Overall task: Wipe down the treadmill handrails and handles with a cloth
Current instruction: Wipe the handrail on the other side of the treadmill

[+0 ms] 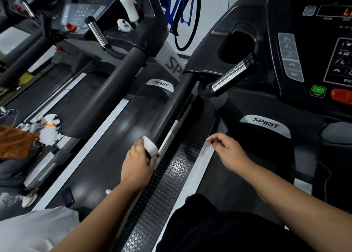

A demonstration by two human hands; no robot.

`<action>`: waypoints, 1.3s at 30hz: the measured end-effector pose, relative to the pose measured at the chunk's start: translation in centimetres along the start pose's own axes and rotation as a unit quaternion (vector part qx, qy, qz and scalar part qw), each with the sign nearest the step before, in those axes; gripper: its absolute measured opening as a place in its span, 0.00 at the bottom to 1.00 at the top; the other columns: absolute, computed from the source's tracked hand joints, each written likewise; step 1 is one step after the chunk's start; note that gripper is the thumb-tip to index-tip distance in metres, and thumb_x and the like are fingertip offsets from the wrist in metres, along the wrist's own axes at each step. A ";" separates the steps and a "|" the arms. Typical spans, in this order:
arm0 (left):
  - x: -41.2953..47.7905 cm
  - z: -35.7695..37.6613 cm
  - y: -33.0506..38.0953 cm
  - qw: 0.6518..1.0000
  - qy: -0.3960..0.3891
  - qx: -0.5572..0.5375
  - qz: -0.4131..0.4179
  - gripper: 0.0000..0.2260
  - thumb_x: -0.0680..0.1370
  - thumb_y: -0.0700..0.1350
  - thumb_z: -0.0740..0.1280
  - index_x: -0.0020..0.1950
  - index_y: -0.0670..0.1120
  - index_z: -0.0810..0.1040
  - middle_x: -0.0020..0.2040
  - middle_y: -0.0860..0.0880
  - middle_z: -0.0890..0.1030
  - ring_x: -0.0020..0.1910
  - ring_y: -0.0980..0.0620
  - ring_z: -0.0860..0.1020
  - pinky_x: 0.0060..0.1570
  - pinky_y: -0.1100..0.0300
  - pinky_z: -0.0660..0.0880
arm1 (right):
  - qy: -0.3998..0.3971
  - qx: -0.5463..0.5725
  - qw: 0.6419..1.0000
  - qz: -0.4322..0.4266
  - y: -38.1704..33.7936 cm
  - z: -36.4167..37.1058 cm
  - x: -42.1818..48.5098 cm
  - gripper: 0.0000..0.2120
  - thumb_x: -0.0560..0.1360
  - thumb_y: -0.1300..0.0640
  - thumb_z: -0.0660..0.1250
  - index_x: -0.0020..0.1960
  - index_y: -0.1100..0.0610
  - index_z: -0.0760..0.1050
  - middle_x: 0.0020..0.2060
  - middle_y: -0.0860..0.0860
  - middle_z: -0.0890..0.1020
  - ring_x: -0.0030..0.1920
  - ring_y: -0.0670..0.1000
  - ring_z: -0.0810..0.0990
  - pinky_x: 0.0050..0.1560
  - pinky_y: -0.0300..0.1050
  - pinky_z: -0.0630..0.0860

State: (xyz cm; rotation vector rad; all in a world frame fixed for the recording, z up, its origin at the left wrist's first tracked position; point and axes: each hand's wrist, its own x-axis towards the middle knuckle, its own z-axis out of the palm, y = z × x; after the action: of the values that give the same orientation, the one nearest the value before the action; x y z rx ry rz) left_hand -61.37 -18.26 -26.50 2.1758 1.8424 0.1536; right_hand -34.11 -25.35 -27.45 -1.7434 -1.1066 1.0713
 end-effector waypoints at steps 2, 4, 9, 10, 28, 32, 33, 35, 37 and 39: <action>1.9 -0.6 1.4 1.000 -0.012 -0.006 -0.003 0.31 0.78 0.58 0.65 0.77 0.47 0.60 0.69 0.45 0.72 0.64 0.41 0.73 0.58 0.47 0.71 | 0.006 -0.005 1.000 0.003 0.2 -0.1 -0.1 0.12 0.79 0.62 0.61 0.49 0.47 0.78 0.45 0.45 0.81 0.49 0.56 0.80 0.43 0.37 0.72; 3.5 -1.1 1.8 0.998 -0.040 -0.037 -0.019 0.29 0.78 0.61 0.64 0.74 0.49 0.63 0.64 0.47 0.76 0.61 0.43 0.76 0.57 0.49 0.72 | 0.012 -0.006 1.000 0.005 0.3 -0.1 -0.1 0.12 0.79 0.62 0.61 0.49 0.47 0.78 0.47 0.44 0.81 0.50 0.54 0.80 0.48 0.40 0.75; 5.8 -1.6 0.5 0.971 -0.125 -0.179 -0.100 0.25 0.78 0.66 0.60 0.57 0.45 0.76 0.50 0.47 0.81 0.53 0.44 0.79 0.55 0.51 0.74 | 0.005 -0.010 1.000 0.006 0.4 0.6 -0.5 0.13 0.79 0.63 0.62 0.46 0.45 0.77 0.47 0.52 0.83 0.52 0.62 0.79 0.54 0.55 0.75; 5.7 -1.6 0.0 0.964 -0.137 -0.199 -0.114 0.25 0.79 0.65 0.59 0.56 0.44 0.77 0.50 0.46 0.81 0.52 0.45 0.79 0.55 0.53 0.73 | 0.001 -0.009 1.000 0.004 0.4 0.9 -0.6 0.14 0.79 0.63 0.62 0.45 0.45 0.77 0.47 0.54 0.83 0.52 0.63 0.79 0.53 0.55 0.75; -3.0 0.8 -7.9 0.746 -0.048 -0.516 -0.418 0.24 0.66 0.64 0.74 0.43 0.43 0.78 0.40 0.43 0.78 0.38 0.43 0.79 0.51 0.31 0.76 | -0.026 0.019 0.999 0.028 1.5 1.5 -0.6 0.15 0.79 0.63 0.59 0.44 0.45 0.78 0.46 0.44 0.83 0.50 0.57 0.82 0.44 0.43 0.74; -4.5 2.8 -8.3 0.711 0.038 -0.556 -0.428 0.26 0.71 0.59 0.69 0.47 0.34 0.74 0.33 0.47 0.69 0.24 0.48 0.69 0.32 0.54 0.75 | -0.035 0.026 0.999 0.027 1.2 2.0 -0.4 0.16 0.79 0.64 0.59 0.44 0.45 0.78 0.46 0.45 0.83 0.47 0.51 0.82 0.44 0.42 0.74; -4.9 3.6 -8.7 0.699 0.059 -0.559 -0.442 0.35 0.69 0.62 0.69 0.56 0.31 0.72 0.33 0.47 0.70 0.25 0.48 0.69 0.32 0.55 0.72 | -0.035 0.029 0.999 0.026 1.2 2.1 -0.3 0.16 0.79 0.64 0.59 0.44 0.45 0.78 0.45 0.45 0.83 0.47 0.50 0.82 0.43 0.42 0.74; -5.6 5.1 -8.9 0.661 0.111 -0.582 -0.459 0.46 0.64 0.66 0.69 0.72 0.36 0.66 0.45 0.45 0.79 0.34 0.45 0.77 0.39 0.48 0.76 | -0.038 0.035 0.998 0.025 0.9 2.2 -0.2 0.16 0.79 0.64 0.59 0.44 0.46 0.78 0.45 0.46 0.83 0.47 0.48 0.82 0.43 0.38 0.73; -5.7 6.5 -9.1 0.655 0.163 -0.566 -0.473 0.49 0.62 0.67 0.69 0.75 0.39 0.65 0.67 0.46 0.76 0.49 0.43 0.82 0.49 0.45 0.78 | -0.040 0.036 0.998 0.025 0.7 2.3 -0.2 0.16 0.79 0.65 0.59 0.45 0.47 0.78 0.46 0.46 0.83 0.48 0.49 0.82 0.42 0.37 0.73; -5.8 6.2 -8.6 0.657 0.177 -0.562 -0.470 0.51 0.60 0.69 0.68 0.75 0.40 0.66 0.74 0.46 0.70 0.58 0.42 0.80 0.53 0.43 0.78 | -0.039 0.034 0.998 0.025 0.7 2.5 -0.1 0.15 0.79 0.65 0.59 0.45 0.47 0.78 0.45 0.46 0.84 0.49 0.55 0.82 0.42 0.42 0.74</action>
State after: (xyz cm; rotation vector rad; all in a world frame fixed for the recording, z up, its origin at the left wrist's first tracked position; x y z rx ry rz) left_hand -68.91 -23.61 -34.30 0.2647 1.9206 1.1489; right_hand -36.23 -25.22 -28.88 -1.6967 -1.0657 1.2030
